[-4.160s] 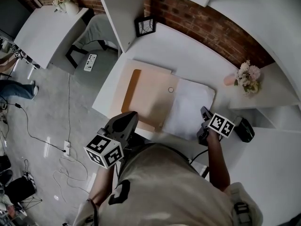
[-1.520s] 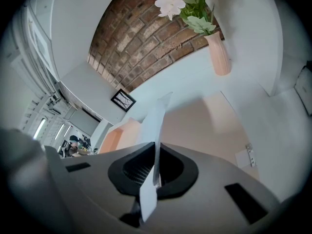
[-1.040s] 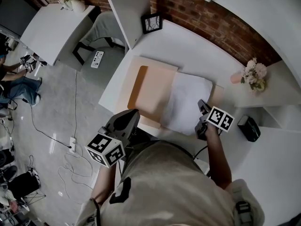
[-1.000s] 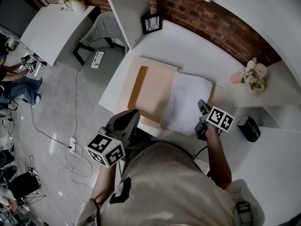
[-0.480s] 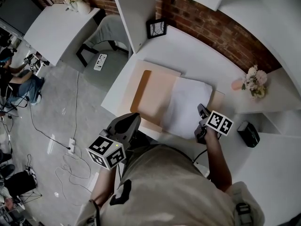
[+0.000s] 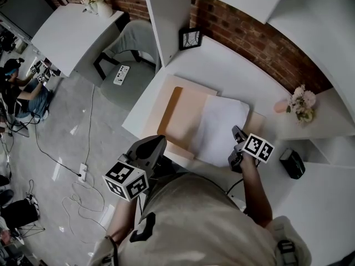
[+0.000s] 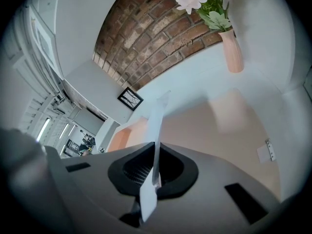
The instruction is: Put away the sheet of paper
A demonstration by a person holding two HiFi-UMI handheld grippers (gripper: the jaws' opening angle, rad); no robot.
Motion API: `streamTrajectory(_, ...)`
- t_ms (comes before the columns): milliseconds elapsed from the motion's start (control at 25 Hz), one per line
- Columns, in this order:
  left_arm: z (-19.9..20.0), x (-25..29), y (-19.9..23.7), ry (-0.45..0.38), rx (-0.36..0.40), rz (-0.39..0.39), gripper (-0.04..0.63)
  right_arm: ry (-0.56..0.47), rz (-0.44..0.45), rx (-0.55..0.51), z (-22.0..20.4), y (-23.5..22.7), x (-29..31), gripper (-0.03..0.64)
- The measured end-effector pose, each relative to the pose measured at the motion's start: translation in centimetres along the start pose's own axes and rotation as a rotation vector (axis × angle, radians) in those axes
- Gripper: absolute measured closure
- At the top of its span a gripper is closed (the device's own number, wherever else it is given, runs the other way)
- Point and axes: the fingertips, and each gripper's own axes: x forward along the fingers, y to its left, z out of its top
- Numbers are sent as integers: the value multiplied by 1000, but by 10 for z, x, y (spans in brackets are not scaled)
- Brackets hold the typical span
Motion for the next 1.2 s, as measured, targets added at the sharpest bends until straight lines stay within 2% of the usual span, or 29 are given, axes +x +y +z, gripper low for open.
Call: streamTrajectory(1200, 12, -17, 43, -63, -51, 11, 580, 12, -39, -17, -2, 26, 15, 589)
